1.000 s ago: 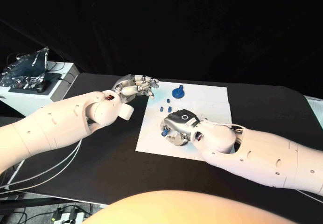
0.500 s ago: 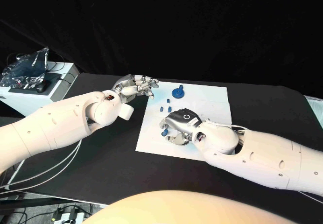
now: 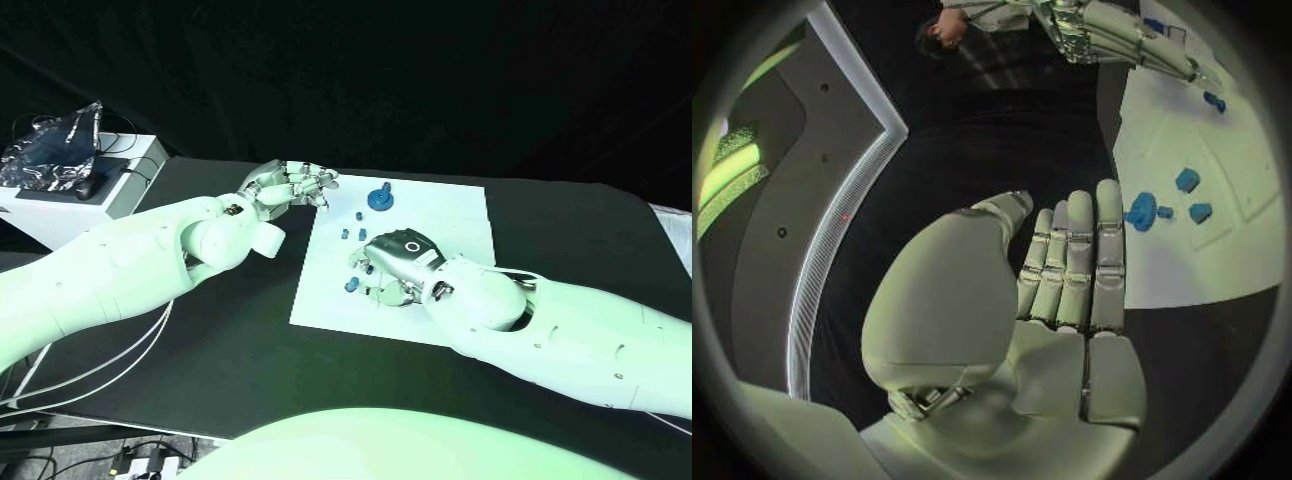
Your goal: Assemble the parts on the task board
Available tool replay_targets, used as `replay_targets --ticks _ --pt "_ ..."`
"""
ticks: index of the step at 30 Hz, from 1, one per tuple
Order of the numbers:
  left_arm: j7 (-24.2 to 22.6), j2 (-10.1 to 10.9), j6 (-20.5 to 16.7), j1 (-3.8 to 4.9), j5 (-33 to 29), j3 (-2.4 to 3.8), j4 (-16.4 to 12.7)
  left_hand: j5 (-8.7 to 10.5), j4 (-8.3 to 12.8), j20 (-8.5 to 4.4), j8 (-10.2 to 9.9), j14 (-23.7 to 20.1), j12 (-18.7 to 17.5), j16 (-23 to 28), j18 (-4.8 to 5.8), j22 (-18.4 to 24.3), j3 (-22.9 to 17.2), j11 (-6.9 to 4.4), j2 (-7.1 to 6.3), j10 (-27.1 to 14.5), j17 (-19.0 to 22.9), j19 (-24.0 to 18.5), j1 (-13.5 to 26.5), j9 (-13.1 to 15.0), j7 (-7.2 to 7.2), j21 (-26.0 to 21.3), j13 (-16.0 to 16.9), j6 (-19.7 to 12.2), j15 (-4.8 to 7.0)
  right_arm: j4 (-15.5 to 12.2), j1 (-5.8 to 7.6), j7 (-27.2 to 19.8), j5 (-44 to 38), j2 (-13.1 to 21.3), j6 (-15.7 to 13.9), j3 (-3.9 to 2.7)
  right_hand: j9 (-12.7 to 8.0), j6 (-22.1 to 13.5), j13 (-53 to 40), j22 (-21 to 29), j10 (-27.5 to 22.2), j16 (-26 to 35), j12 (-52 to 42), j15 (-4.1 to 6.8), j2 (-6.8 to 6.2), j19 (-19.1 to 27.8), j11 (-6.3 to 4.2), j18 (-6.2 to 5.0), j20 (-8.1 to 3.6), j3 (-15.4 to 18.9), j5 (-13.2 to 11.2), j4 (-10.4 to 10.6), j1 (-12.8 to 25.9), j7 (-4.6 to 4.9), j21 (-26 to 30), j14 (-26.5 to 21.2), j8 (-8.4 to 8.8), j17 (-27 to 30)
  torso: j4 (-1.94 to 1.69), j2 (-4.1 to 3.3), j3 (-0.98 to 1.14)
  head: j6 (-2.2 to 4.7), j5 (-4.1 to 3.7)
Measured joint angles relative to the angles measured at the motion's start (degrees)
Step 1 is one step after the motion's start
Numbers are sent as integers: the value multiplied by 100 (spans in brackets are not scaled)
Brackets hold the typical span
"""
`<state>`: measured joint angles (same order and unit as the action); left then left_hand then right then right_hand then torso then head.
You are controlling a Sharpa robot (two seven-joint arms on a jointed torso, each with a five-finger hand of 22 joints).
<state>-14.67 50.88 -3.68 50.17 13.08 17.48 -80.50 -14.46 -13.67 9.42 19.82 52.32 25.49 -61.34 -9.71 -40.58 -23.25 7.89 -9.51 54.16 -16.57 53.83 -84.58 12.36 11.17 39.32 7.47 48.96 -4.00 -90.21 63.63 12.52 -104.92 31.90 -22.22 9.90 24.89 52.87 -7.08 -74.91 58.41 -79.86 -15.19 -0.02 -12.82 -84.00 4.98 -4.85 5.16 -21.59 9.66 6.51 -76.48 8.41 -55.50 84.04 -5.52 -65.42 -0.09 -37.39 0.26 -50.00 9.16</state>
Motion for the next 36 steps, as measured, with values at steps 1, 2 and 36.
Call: replay_targets --ticks 1,2,36 --pt "0 2 0 0 0 0 0 0 0 0 0 0 -6 0 1 -1 0 -2 0 -2 0 0 0 -1 0 0 -1 0 0 -45 16 -25 89 86 -76 -16 -8 22 10 0 60 24 -28 0 21 0 8 0 0 -24 21 24 -21 22 5 0 0 14 3 2 0 0 -15" --pt "0 6 0 -1 0 0 0 0 0 0 0 0 -21 0 1 -2 0 -13 0 -13 0 0 0 -5 0 0 -4 0 0 -77 38 -51 186 166 -156 -35 -10 42 19 0 110 30 -35 0 15 0 32 0 0 -44 40 50 -27 53 57 0 0 39 8 5 0 0 -30" --pt "-251 102 -95 -196 -68 0 -61 0 31 0 0 0 -21 0 1 -10 -31 -21 0 -21 -5 0 0 -16 20 0 -6 -20 0 -622 882 2122 4592 2090 1416 -101 1501 133 -6787 -4 2521 -887 -6831 320 418 9 -458 182 -261 1246 1349 1032 1432 -325 -1935 -10 -1668 -955 272 166 47 182 -609"
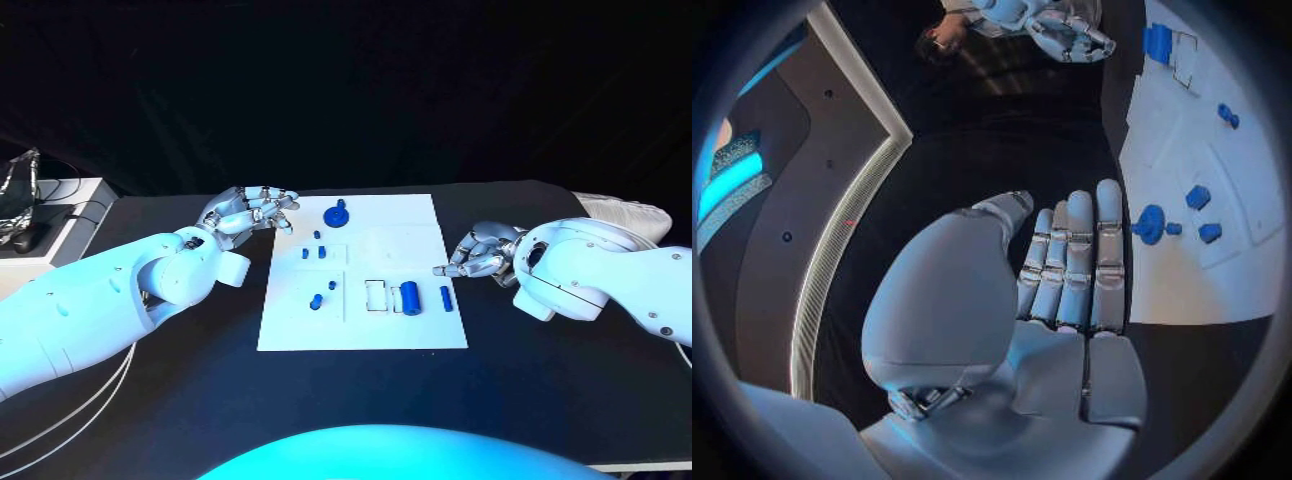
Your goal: Assemble the parts on the task board
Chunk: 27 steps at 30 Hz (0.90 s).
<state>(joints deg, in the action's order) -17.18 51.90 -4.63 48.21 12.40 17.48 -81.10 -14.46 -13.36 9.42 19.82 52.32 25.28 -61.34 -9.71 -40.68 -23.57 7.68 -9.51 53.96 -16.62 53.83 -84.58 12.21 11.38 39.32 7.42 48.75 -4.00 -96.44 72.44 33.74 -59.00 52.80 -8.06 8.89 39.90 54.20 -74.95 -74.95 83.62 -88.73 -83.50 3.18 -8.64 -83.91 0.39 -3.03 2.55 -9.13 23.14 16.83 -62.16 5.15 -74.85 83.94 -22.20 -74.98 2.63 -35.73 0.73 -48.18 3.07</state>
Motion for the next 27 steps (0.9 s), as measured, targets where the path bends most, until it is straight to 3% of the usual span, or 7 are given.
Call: replay_targets --ticks 5,7,9,16,27 --pt "0 -1 -2 -3 -3 0 -20 0 0 0 0 0 0 0 0 0 0 0 0 0 0 0 0 0 0 0 0 0 0 -36 -8 276 92 -164 96 43 61 -121 0 0 38 -74 -159 0 80 0 16 0 0 150 -63 6 155 -5 -247 0 18 0 -10 -4 -5 21 -54" --pt "0 -1 -2 -3 -4 0 -24 0 0 0 0 0 0 0 0 0 0 0 0 0 0 0 0 1 0 0 0 0 0 -32 -17 346 120 -237 118 56 79 -128 1 0 41 -74 -226 0 116 0 20 87 0 162 -65 8 192 2 -361 0 28 0 -15 -5 -4 24 -64" --pt "0 -1 -2 -4 -4 0 -27 0 0 0 0 0 0 0 0 0 0 0 0 0 0 0 0 1 0 0 0 0 0 6 -34 405 146 -336 135 73 87 -128 1 1 41 -96 -245 0 116 0 20 87 0 178 -65 -8 192 2 -397 0 28 0 -17 -7 -4 24 -68" --pt "2 -3 -2 -5 -4 -1 -42 0 0 0 0 0 0 0 0 0 0 0 0 0 0 0 0 1 0 0 1 0 0 201 -151 526 199 -582 147 109 106 -127 2 1 41 -96 -245 0 146 0 20 88 0 202 -65 -1 222 2 -397 0 28 1 -15 -14 -2 0 -43" --pt "9 -4 0 -5 -5 -1 -58 0 0 0 0 0 0 0 0 -4 0 0 0 0 1 0 0 1 0 0 1 0 0 469 -287 592 227 -831 201 114 121 -145 2 2 40 -95 -245 -1 177 0 20 88 0 225 -111 9 252 21 -397 0 49 2 -9 -22 3 -46 -29"
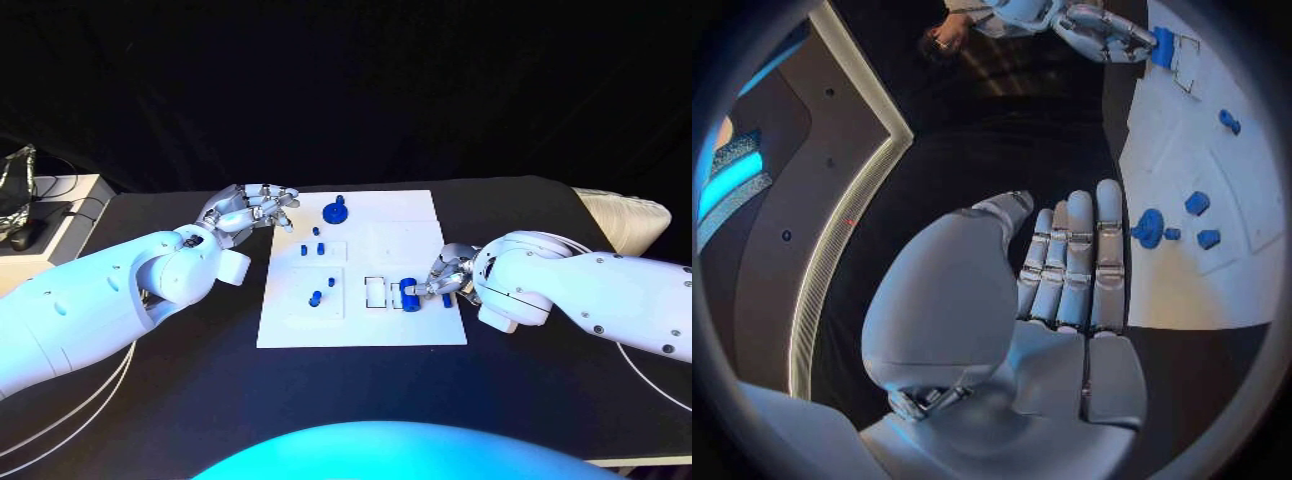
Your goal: Assemble the parts on the task board
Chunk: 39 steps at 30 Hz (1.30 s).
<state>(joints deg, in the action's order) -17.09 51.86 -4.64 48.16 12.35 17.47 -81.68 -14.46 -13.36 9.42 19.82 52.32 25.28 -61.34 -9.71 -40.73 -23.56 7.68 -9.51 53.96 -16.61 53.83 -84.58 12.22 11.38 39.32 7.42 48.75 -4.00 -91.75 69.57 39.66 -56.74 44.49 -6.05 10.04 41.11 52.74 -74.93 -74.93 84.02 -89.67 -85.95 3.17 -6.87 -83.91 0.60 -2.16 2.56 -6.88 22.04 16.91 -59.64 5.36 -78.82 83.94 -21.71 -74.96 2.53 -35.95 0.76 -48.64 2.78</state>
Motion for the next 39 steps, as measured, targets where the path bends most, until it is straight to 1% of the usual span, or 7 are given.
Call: replay_targets --ticks 15,21,24,30,33,36,39 --pt "6 -1 3 -1 0 0 7 0 0 0 0 0 0 0 0 1 0 0 0 0 -5 0 0 0 0 0 0 0 0 278 -130 3 -3 -263 -22 -20 72 11 1 1 0 2 0 0 -24 0 0 0 1 48 -67 -16 16 9 0 0 -17 1 -2 -2 -7 -37 49" --pt "8 -2 4 -1 0 0 21 0 0 0 0 0 0 0 0 1 0 0 2 0 -4 0 2 0 0 0 0 0 0 302 -146 -16 -10 -296 -60 -28 117 -32 2 1 0 2 0 0 -29 1 1 0 1 60 -148 -35 -469 32 0 0 -15 1 0 -2 -10 -43 71" --pt "9 -3 4 -1 0 0 28 0 0 0 0 0 0 0 0 1 0 0 24 0 -4 0 24 1 0 0 0 0 0 289 -151 -40 -19 -299 -95 -31 149 -55 2 1 0 2 0 -1 1 0 2 0 1 -96 -92 -51 -751 55 0 0 14 2 2 -2 -10 -43 82" --pt "11 -1 5 -1 0 1 39 0 0 0 0 0 0 0 0 1 0 0 24 0 -4 0 24 1 0 0 0 0 0 197 -161 -92 -58 -215 -229 -30 150 8 2 1 6 2 0 -1 -24 1 8 0 1 -269 -72 57 -1037 -10 -29 0 145 2 4 -1 -10 -37 94" --pt "13 3 5 -2 0 1 45 0 0 0 0 0 0 0 0 1 0 0 24 0 -4 0 24 1 0 0 0 0 0 115 -156 -116 -73 -122 -340 -24 145 5 2 1 5 2 0 -1 -99 1 8 0 1 -331 110 117 -1130 -41 -29 0 133 2 5 -1 -9 -32 101" --pt "14 4 5 -2 0 1 49 0 1 0 0 0 0 0 0 2 -1 0 23 0 -4 0 23 1 0 0 0 0 0 44 -112 -117 -72 -33 -428 -14 141 26 -2 1 5 2 0 -1 -139 1 8 0 1 -370 182 143 -1199 -22 -29 0 133 2 9 -2 -8 -26 105" --pt "16 6 5 -2 0 1 54 0 16 0 0 0 0 0 0 2 -16 0 23 0 -4 0 23 1 0 0 0 0 0 -42 4 -117 -42 39 -518 -30 141 36 -2 2 5 2 0 -1 -142 1 8 0 1 -383 211 140 -1202 -12 -66 0 128 2 10 -2 -9 -19 107"
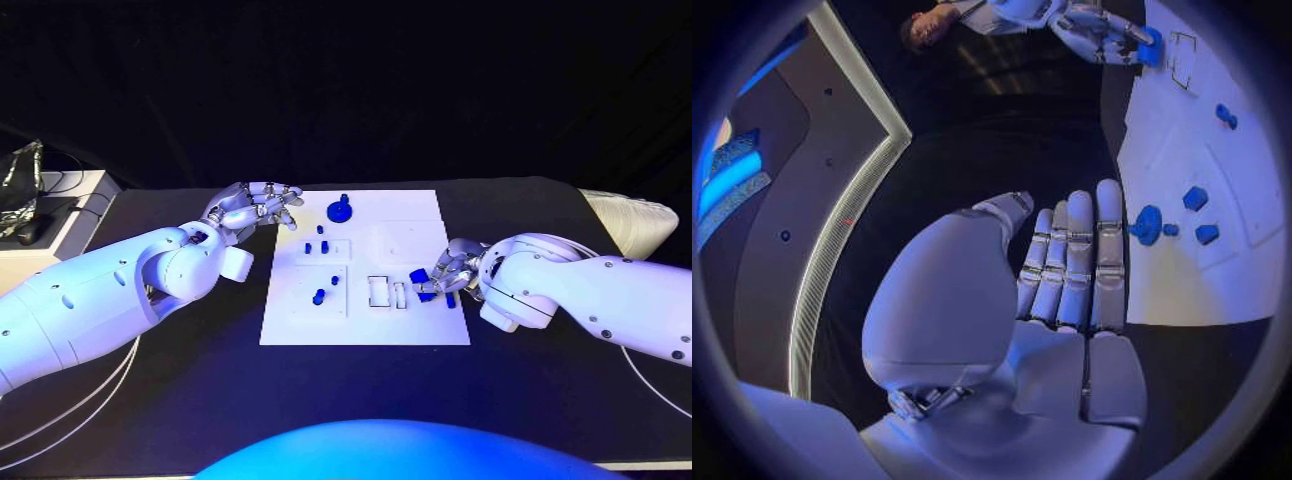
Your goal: Assemble the parts on the task board
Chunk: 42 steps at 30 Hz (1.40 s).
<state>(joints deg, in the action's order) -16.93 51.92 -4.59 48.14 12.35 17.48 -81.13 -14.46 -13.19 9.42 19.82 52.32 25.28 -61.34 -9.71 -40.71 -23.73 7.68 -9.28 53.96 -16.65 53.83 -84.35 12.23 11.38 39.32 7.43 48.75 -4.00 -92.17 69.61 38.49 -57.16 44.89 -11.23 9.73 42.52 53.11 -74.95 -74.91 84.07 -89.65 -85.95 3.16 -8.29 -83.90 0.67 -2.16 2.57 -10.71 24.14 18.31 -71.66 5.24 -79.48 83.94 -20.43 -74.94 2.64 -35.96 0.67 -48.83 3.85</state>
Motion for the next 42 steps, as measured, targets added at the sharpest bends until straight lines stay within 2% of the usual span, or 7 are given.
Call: replay_targets --ticks 4,11,27,30,36,38,42 --pt "7 -1 0 0 0 0 13 0 -24 0 0 0 0 0 0 0 -24 0 9 0 -5 0 51 0 0 0 0 0 0 -118 118 -3 87 28 -111 -25 0 0 0 0 0 0 0 0 0 0 0 0 0 -19 15 19 0 0 -24 0 -14 0 -1 1 -1 16 4" --pt "21 -9 3 -1 0 -1 26 0 -24 0 0 0 0 0 0 1 -24 0 7 0 -5 0 53 0 0 0 0 0 0 -189 149 -22 360 -146 -198 -21 0 1 1 0 0 0 0 0 18 0 0 0 0 -40 15 40 18 -1 -24 0 -34 0 -9 -4 4 42 14" --pt "38 -28 12 -3 0 -1 40 0 -24 0 0 0 0 0 0 1 -24 0 7 0 -4 0 52 0 0 0 0 0 0 148 -3 -22 767 -646 -148 27 19 21 2 1 4 0 0 0 152 0 4 0 0 -64 -122 63 158 19 -23 0 -33 1 -8 -21 4 -5 30" --pt "39 -29 13 -4 0 -1 41 0 -24 0 0 0 0 0 0 1 -24 0 7 0 -4 0 52 0 0 0 0 0 0 180 -5 -18 769 -680 -146 26 148 21 2 1 4 0 25 0 125 0 4 0 0 -93 -156 49 241 19 -23 0 -39 1 -9 -21 4 -14 40" --pt "42 -24 15 -5 0 -1 39 0 -24 0 0 0 0 0 0 1 -24 0 7 0 -4 0 52 0 0 0 0 0 0 219 -15 -15 728 -736 -147 23 159 27 3 1 4 0 29 0 89 0 5 0 0 -104 -189 43 352 15 -23 0 -67 1 -14 -21 3 -26 53" --pt "43 -21 15 -6 0 -1 38 0 -24 0 0 0 0 0 0 1 -24 0 7 0 -3 0 52 0 0 0 0 0 0 221 -18 -15 708 -747 -146 23 160 28 3 1 4 0 29 0 58 0 5 0 0 -256 -234 -95 443 14 -23 0 -78 1 -14 -21 2 -35 62" --pt "46 -18 16 -6 0 -1 36 0 -24 0 0 0 0 0 0 -3 -24 0 7 0 -3 0 52 -2 0 0 0 0 0 222 -22 -15 681 -759 -138 23 198 30 3 1 4 0 30 0 26 0 5 0 0 -300 -401 -139 551 12 -23 0 -78 1 -14 -19 1 -51 76"
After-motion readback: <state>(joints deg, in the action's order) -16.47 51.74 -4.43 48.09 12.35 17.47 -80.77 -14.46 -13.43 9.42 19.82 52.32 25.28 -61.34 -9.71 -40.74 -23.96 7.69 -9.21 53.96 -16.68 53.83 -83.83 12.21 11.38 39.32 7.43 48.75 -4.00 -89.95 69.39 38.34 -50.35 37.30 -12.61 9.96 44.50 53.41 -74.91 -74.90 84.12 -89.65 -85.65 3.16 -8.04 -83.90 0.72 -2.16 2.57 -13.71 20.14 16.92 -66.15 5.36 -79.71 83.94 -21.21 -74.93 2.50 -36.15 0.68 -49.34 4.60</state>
